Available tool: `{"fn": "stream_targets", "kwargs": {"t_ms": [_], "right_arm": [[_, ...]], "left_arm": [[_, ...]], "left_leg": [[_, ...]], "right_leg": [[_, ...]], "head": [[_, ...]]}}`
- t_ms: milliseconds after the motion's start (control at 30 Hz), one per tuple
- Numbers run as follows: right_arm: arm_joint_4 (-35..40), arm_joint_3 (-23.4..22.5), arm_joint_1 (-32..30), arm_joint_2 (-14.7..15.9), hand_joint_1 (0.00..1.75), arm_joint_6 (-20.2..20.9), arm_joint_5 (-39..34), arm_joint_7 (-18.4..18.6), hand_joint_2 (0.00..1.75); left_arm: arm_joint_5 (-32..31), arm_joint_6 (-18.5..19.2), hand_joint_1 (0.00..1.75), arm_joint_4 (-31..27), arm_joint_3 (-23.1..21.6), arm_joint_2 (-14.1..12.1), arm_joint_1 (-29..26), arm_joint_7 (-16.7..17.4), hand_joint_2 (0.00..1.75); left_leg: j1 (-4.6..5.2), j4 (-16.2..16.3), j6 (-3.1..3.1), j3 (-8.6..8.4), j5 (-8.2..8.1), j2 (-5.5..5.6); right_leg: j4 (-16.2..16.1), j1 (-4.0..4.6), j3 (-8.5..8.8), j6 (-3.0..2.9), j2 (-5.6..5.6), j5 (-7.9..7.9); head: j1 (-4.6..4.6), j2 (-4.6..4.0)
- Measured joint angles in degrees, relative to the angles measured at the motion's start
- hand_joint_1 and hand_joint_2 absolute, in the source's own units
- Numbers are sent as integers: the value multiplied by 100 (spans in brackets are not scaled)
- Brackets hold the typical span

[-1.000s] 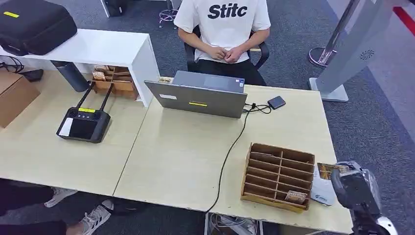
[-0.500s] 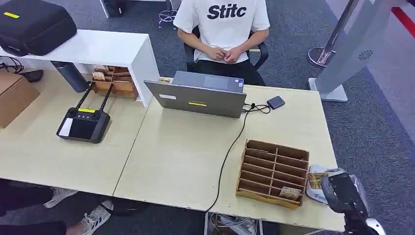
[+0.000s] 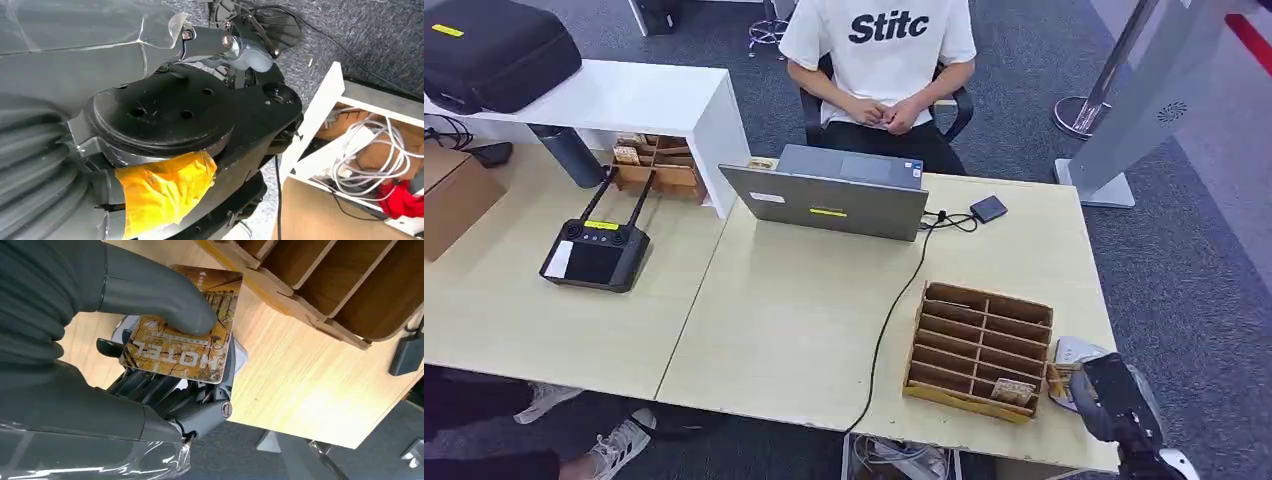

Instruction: Pass the card to the sensor for recognition and then transmit it.

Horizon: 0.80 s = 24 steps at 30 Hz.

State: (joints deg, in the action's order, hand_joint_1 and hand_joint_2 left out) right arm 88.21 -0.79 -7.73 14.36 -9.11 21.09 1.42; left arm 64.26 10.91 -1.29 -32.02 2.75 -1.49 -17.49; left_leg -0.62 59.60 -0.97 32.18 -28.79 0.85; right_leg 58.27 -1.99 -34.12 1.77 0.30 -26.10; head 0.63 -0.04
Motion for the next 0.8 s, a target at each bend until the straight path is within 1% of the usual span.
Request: {"fn": "stream_targets", "kwargs": {"t_ms": [267,433,533,633,800], "right_arm": [[0,2,2,0,175,-13,0,13,175],[0,2,16,0,175,-92,15,13,175],[-2,-7,47,2,175,-219,94,15,175],[-44,-98,138,48,175,-358,161,15,175],[-157,-352,336,133,175,-446,336,4,175]], "left_arm": [[4,20,0,0,-76,-18,-12,-7,175],[13,24,0,0,-92,-26,-29,-17,175],[24,24,0,0,-109,-28,-34,-17,175],[48,26,0,0,-138,-28,-36,-37,175],[89,26,0,0,-236,-37,-39,-52,175]], "left_leg": [[0,0,0,1,0,0],[0,0,0,1,0,0],[0,0,0,1,0,0],[0,0,0,1,0,0],[1,0,0,1,0,0]], "right_leg": [[0,0,-1,0,0,0],[0,0,-1,0,0,0],[0,0,-1,0,0,0],[0,-1,-1,0,0,0],[0,-1,-1,1,0,2]], "head": [[2,0],[0,0],[2,0],[0,0],[2,0]]}}
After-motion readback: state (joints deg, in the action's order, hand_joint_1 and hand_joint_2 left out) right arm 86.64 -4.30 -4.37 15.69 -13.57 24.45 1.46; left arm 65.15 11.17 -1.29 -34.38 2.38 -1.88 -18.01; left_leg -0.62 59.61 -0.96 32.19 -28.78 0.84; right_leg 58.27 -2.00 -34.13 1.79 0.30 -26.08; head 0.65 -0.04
